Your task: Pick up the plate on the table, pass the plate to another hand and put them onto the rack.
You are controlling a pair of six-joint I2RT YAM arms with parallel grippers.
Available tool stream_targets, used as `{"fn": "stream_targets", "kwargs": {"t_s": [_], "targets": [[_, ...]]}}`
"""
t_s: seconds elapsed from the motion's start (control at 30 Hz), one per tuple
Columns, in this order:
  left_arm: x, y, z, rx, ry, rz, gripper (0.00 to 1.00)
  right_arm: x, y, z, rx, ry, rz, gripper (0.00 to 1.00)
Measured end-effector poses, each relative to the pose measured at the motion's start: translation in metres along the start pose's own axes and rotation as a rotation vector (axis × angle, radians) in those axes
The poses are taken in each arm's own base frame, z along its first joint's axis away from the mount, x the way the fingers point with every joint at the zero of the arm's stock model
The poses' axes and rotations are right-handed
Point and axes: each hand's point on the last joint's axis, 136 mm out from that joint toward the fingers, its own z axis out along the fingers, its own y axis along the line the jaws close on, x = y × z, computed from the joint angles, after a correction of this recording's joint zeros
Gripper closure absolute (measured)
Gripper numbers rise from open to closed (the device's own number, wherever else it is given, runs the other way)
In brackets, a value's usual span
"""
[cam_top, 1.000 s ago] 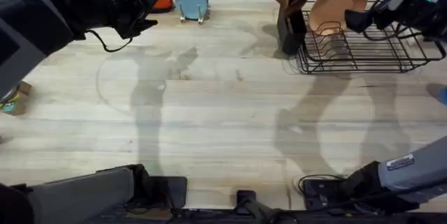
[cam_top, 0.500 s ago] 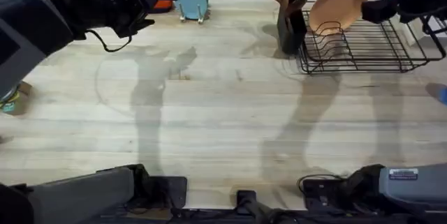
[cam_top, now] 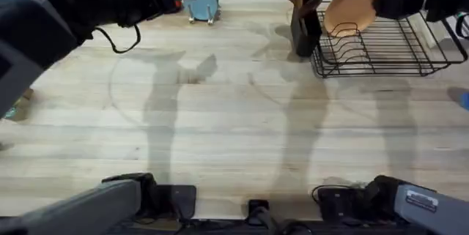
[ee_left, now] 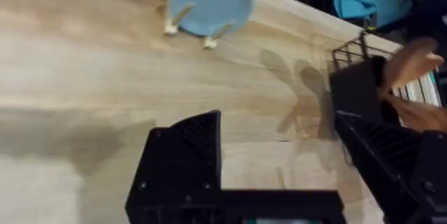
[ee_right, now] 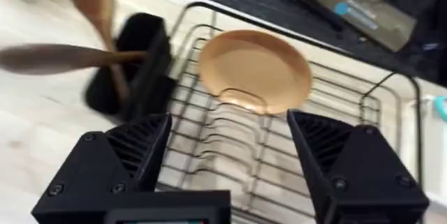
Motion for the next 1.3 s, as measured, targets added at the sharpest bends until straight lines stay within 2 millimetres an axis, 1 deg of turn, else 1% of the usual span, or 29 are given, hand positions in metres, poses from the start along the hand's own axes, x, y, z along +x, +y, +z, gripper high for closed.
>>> {"fn": "stream_targets", "kwargs": {"t_s": [0.1, 0.23, 0.37, 0.53, 0.67, 0.73, 0.8, 0.83, 0.87, 0.97, 1.03, 1.13, 1.3], "targets": [[-0.008, -0.022, -0.015, 0.024, -0.045, 0.071, 0.004, -0.011, 0.024, -0.006, -0.039, -0.018, -0.012, 0.004], [-0.015, -0.043, -0.036, 0.036, -0.099, 0.132, 0.004, -0.029, 0.055, -0.015, -0.091, -0.063, -0.017, 0.003], [-0.014, -0.057, -0.060, 0.030, -0.128, 0.158, 0.004, -0.043, 0.079, -0.025, -0.137, -0.097, 0.021, 0.003], [-0.005, -0.073, -0.091, 0.025, -0.150, 0.191, 0.004, -0.053, 0.107, -0.032, -0.202, -0.116, 0.089, 0.003], [0.004, -0.087, -0.113, 0.037, -0.165, 0.231, 0.002, -0.058, 0.131, -0.035, -0.263, -0.111, 0.146, 0.003], [0.010, -0.094, -0.123, 0.048, -0.166, 0.254, 0.002, -0.057, 0.144, -0.035, -0.297, -0.096, 0.168, 0.003], [0.015, -0.099, -0.130, 0.058, -0.166, 0.273, 0.003, -0.052, 0.156, -0.036, -0.330, -0.067, 0.183, 0.003], [0.021, -0.106, -0.141, 0.069, -0.173, 0.294, 0.004, -0.044, 0.175, -0.037, -0.378, -0.020, 0.192, 0.004], [0.023, -0.107, -0.144, 0.069, -0.176, 0.298, 0.004, -0.042, 0.180, -0.037, -0.390, -0.007, 0.194, 0.003], [0.027, -0.109, -0.152, 0.070, -0.182, 0.310, 0.005, -0.036, 0.190, -0.039, -0.414, 0.026, 0.196, 0.003], [0.029, -0.109, -0.154, 0.069, -0.178, 0.311, 0.005, -0.030, 0.191, -0.040, -0.401, 0.050, 0.199, 0.003], [0.031, -0.108, -0.154, 0.067, -0.172, 0.312, 0.004, -0.026, 0.186, -0.046, -0.354, 0.061, 0.201, 0.003], [0.031, -0.108, -0.154, 0.066, -0.170, 0.312, 0.005, -0.024, 0.172, -0.065, -0.250, 0.038, 0.194, 0.003]]}}
